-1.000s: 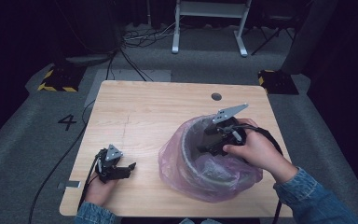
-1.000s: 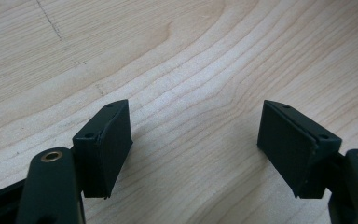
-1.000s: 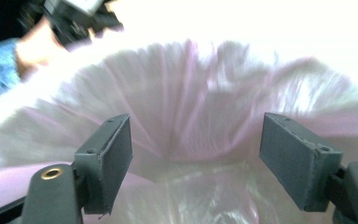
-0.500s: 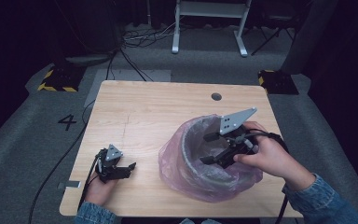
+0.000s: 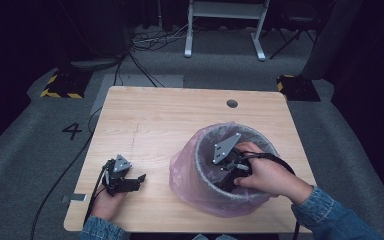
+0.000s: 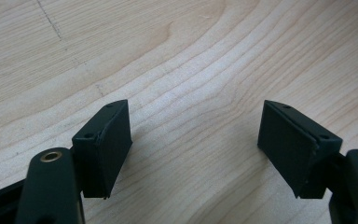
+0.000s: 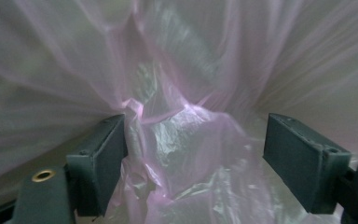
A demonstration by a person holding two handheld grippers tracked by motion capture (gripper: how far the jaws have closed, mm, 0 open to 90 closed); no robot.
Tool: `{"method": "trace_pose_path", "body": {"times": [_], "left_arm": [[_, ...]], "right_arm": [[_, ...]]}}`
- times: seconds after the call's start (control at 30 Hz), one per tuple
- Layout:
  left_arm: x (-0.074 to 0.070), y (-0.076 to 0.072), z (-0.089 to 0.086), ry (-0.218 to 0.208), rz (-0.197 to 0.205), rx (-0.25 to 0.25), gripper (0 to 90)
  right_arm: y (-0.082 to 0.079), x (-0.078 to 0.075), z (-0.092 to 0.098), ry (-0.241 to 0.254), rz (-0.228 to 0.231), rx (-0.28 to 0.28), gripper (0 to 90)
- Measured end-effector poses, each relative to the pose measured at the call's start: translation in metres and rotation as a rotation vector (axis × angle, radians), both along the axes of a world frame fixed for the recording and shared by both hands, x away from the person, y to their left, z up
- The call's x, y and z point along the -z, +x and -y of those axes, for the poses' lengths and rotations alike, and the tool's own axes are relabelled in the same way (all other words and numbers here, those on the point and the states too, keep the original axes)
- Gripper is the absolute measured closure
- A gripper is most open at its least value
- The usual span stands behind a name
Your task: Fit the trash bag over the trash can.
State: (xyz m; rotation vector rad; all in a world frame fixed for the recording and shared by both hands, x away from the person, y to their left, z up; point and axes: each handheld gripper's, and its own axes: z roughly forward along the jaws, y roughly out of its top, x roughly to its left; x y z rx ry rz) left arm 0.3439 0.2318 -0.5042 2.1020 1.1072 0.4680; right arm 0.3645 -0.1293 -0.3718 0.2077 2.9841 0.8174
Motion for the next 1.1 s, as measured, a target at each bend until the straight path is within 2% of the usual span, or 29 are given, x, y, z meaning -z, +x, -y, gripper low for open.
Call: {"method": "trace_pose_path", "body": {"times": [0.13,0.23,0.53,0.57,0.6,0.63,0.67,0.7,0.73,0.77,0.9,0.97,1.1], "left_arm": [[0.000,0.000,0.000,0.000,0.000,0.000,25.5],[0.000,0.000,0.000,0.001,0.001,0.000,25.6],[0.000,0.000,0.000,0.000,0.001,0.000,25.4],[0.000,0.001,0.000,0.001,0.000,0.001,25.3],[0.000,0.001,0.000,0.001,-0.001,0.001,25.3],[0.000,0.001,0.000,0.001,-0.001,0.001,25.3],[0.000,0.001,0.000,0.001,0.000,0.000,25.3],[0.000,0.001,0.000,0.001,-0.001,0.001,25.3],[0.000,0.001,0.000,0.001,-0.001,0.001,25.3],[0.000,0.001,0.000,0.001,-0.001,0.001,25.3],[0.000,0.001,0.000,0.002,0.000,0.001,25.3],[0.000,0.001,0.000,0.001,0.000,0.000,25.3],[0.000,0.000,0.000,0.001,0.000,0.000,25.3]], "right_arm": [[0.000,0.015,-0.006,-0.057,-0.003,0.012,21.1],[0.003,0.024,-0.010,-0.085,-0.023,0.031,20.3],[0.010,0.044,-0.016,-0.227,-0.090,0.100,16.6],[0.012,0.047,-0.016,-0.217,-0.082,0.068,16.6],[0.013,0.047,-0.016,-0.218,-0.085,0.069,16.6],[0.013,0.047,-0.016,-0.218,-0.082,0.071,17.1],[0.010,0.045,-0.016,-0.235,-0.104,0.106,18.1],[0.012,0.045,-0.015,-0.222,-0.072,0.096,19.8],[0.011,0.043,-0.015,-0.217,-0.086,0.105,22.2],[0.011,0.040,-0.015,-0.194,-0.074,0.106,23.4],[0.009,0.016,-0.011,-0.060,-0.057,0.120,22.6],[0.008,0.005,-0.008,-0.013,-0.040,0.127,22.6],[0.009,-0.009,0.000,0.007,0.001,0.159,22.9]]}}
